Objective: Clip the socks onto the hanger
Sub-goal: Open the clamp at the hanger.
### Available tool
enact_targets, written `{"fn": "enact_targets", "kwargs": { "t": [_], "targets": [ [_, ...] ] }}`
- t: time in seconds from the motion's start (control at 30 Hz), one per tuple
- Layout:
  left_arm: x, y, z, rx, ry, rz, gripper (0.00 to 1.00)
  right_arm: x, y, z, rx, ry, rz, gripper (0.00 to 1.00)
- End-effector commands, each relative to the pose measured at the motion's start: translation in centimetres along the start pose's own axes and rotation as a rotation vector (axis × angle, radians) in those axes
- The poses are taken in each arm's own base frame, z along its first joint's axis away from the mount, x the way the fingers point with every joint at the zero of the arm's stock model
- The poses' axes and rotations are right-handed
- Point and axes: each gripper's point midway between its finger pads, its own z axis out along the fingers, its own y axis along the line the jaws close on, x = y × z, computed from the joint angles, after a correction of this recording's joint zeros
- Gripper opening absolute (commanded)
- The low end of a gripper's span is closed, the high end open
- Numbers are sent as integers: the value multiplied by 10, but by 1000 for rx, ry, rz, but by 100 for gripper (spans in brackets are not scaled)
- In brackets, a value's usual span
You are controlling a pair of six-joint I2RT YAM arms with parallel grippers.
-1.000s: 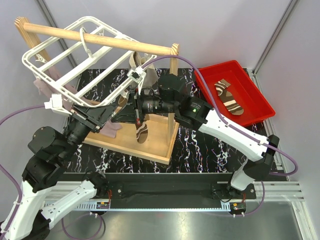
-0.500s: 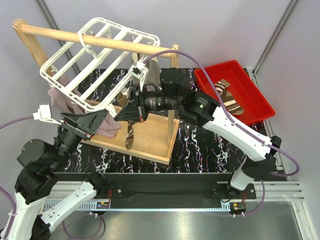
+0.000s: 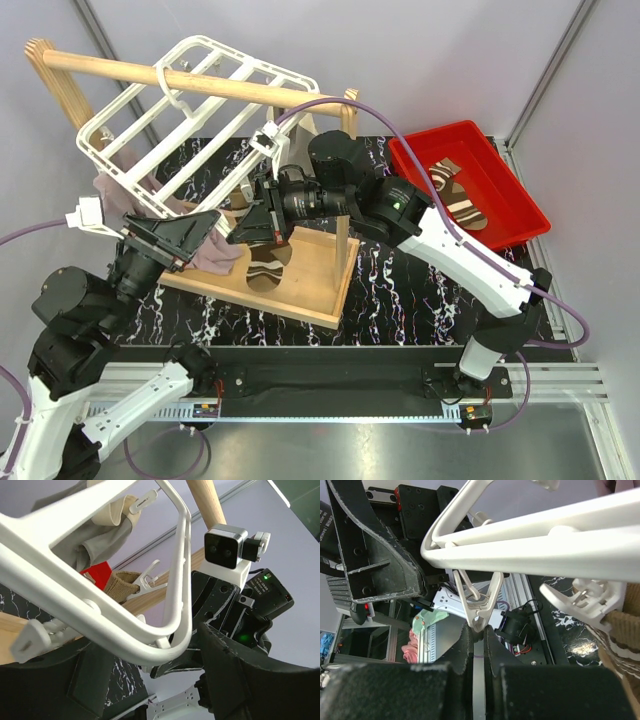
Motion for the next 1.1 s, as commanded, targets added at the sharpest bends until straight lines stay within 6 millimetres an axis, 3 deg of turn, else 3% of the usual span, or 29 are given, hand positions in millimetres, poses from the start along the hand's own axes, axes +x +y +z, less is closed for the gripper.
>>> {"fn": "enact_targets", "kwargs": {
  "t": [0.0, 0.5, 0.6, 0.7, 0.73, 0.8, 0.83, 0.87, 0.9, 1.07],
  "targets": [
    [-4, -9, 6, 45, -21, 35, 67, -12, 18, -9, -49, -40, 10, 0],
    [-3, -9, 9, 81, -38, 44, 64, -23, 19, -13, -89, -96, 114, 0],
    [-3, -11, 9, 92, -41, 48, 54, -20, 17, -12, -86, -94, 118, 0],
    [-5, -13, 10, 97, -47, 53, 23, -19, 17, -12, -91, -93, 120, 0],
    [-3, -12, 12, 93, -42, 55, 1, -19, 18, -12, -92, -94, 121, 0],
    [-3, -11, 12, 85, -38, 54, 0, -19, 16, -13, -84, -97, 120, 0],
    [-2, -10, 14, 75, -33, 54, 0, -20, 13, -14, -67, -106, 110, 3],
    [-2, -9, 14, 69, -31, 50, 0, -19, 11, -15, -52, -104, 107, 21],
    [-1, -8, 15, 61, -27, 50, 0, -19, 10, -17, -39, -106, 103, 28],
    [-2, 0, 15, 26, -38, 40, 0, -18, 2, -31, 46, -111, 40, 49]
  ]
}}
